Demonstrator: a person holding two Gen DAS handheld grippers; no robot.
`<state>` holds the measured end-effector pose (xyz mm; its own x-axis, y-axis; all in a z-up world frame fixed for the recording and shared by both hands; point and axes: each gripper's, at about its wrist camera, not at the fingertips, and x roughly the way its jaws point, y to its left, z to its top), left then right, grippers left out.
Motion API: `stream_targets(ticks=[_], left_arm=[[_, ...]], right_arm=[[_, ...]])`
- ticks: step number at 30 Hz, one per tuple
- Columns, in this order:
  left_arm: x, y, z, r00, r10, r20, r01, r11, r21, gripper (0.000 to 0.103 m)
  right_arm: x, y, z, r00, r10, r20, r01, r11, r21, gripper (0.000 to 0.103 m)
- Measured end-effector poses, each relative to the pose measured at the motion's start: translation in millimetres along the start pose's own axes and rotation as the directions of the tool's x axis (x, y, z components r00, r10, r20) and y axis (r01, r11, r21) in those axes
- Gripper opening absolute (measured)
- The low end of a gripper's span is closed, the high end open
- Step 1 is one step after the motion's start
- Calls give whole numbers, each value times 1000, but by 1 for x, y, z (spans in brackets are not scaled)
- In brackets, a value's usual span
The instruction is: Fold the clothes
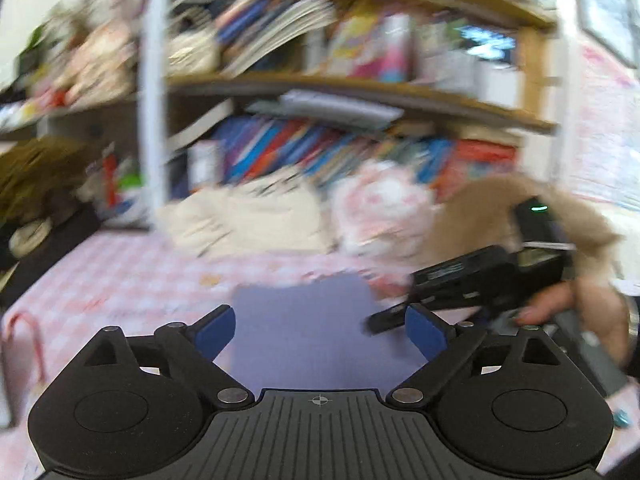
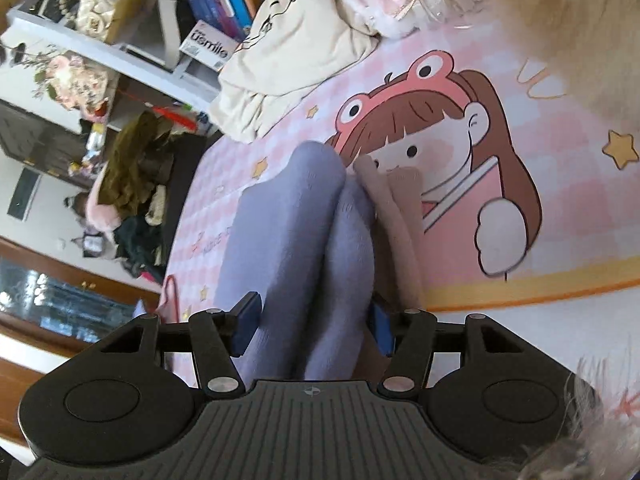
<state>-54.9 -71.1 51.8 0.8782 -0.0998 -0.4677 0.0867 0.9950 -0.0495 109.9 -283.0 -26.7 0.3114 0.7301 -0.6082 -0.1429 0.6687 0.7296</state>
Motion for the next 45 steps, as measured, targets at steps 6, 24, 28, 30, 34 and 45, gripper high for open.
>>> stream_targets(ticks=[6, 24, 28, 30, 34, 45], left_arm=[[35, 28, -4, 996, 12, -90, -16, 999, -41, 42], [69, 40, -15, 920, -286, -268, 326, 938, 118, 64], [53, 54, -6, 931, -318, -182, 344, 929, 137, 64], [52, 57, -2, 930, -332, -158, 355, 923, 148, 63], [62, 50, -2, 912, -353, -209, 391, 902, 185, 63], [83, 46, -17, 876, -363, -317, 441, 870, 221, 64]], right_arm=[[21, 11, 5, 996, -81, 35, 84, 994, -69, 53], [14, 45, -30, 881, -352, 317, 424, 884, -196, 39], [-18, 56, -42, 865, -361, 348, 431, 890, -150, 44], [-21, 57, -49, 886, -371, 276, 419, 898, -137, 47], [-11, 65, -59, 897, -393, 201, 425, 892, -155, 41], [17, 64, -79, 816, -519, 254, 576, 760, -300, 12]])
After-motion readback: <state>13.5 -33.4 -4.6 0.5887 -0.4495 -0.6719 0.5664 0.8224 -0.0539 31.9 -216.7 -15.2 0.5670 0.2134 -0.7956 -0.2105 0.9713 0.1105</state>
